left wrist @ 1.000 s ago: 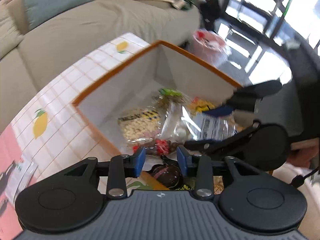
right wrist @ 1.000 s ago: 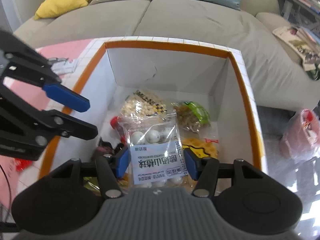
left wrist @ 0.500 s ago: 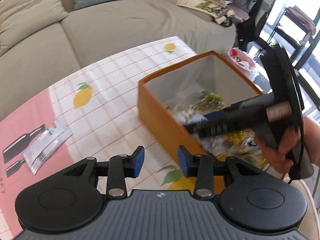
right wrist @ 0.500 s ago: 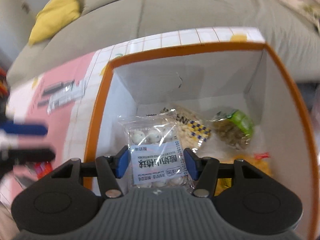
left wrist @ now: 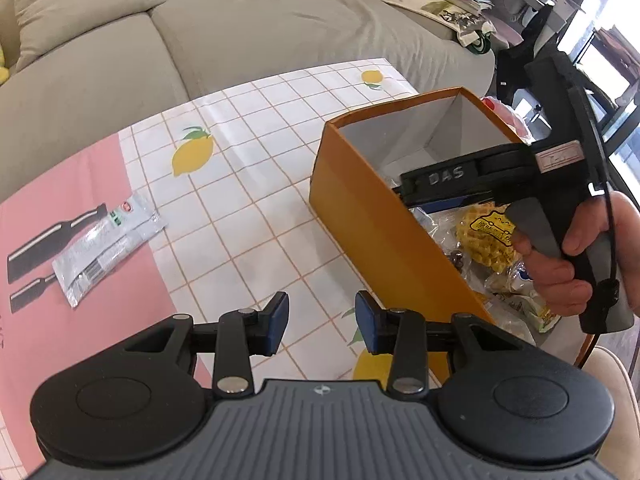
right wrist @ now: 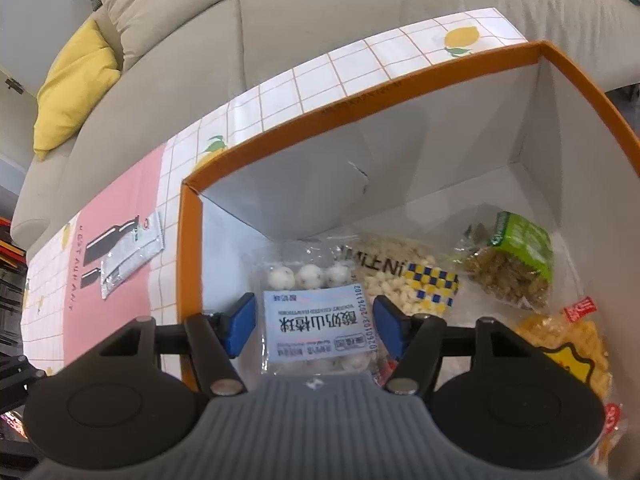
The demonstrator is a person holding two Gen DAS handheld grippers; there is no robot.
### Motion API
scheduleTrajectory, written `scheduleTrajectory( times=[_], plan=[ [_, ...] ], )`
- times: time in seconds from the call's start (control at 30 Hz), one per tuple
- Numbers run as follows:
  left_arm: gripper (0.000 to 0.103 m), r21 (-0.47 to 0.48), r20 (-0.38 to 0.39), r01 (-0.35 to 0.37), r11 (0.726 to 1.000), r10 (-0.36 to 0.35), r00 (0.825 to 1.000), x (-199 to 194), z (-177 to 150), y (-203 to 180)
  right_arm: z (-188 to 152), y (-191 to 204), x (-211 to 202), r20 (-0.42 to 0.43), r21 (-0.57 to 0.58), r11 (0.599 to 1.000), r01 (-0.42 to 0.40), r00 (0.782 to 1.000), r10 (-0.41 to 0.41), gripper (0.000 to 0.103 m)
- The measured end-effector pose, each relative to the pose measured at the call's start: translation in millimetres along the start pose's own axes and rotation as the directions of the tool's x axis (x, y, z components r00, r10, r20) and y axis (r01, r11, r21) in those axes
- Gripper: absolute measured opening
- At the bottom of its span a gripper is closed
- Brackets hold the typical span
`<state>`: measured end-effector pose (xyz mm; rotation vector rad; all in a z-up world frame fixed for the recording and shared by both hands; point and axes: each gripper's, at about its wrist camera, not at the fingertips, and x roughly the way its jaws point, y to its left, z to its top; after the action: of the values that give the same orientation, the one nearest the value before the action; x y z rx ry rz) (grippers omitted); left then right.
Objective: Organize snacks
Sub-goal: 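Move both empty tools back toward the red chip bag on the table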
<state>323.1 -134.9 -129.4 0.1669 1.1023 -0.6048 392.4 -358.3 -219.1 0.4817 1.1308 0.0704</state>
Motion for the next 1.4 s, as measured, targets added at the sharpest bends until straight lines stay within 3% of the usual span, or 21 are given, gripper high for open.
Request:
scheduleTrajectory(
  times=[0.27,0.77,1.17,1.4],
  plan=[
    [0.046,-0.02,0.011,-0.016,1.0,0.016,1.0,-17.8,-14.6,8.6,-9.0,7.9,-31.9,0.051,-0.021,0.999,0.028,0.998,-0.026,0.065],
    [0.047,-0.104,0.086,-0.09,0.991,0.099,0.991,-77.6,-66.9,39.3,-80.3,101.3,-110.6,0.272,-0.282,0.95,0.132,0.961,-0.053,0.065],
    [0.048,-0.259,0.084,-0.14,0.955,0.167,0.982,-87.9,-145.6,79.2,-178.5,156.4,-88.0,0.322,-0.439,0.884,0.159,0.947,-0.011,0.065],
    [0.048,-0.298,0.03,-0.163,0.94,0.18,0.983,-67.7,-175.1,88.7,-220.2,182.7,-43.1,0.21,-0.552,0.831,0.066,0.976,0.062,0.064]
  ],
)
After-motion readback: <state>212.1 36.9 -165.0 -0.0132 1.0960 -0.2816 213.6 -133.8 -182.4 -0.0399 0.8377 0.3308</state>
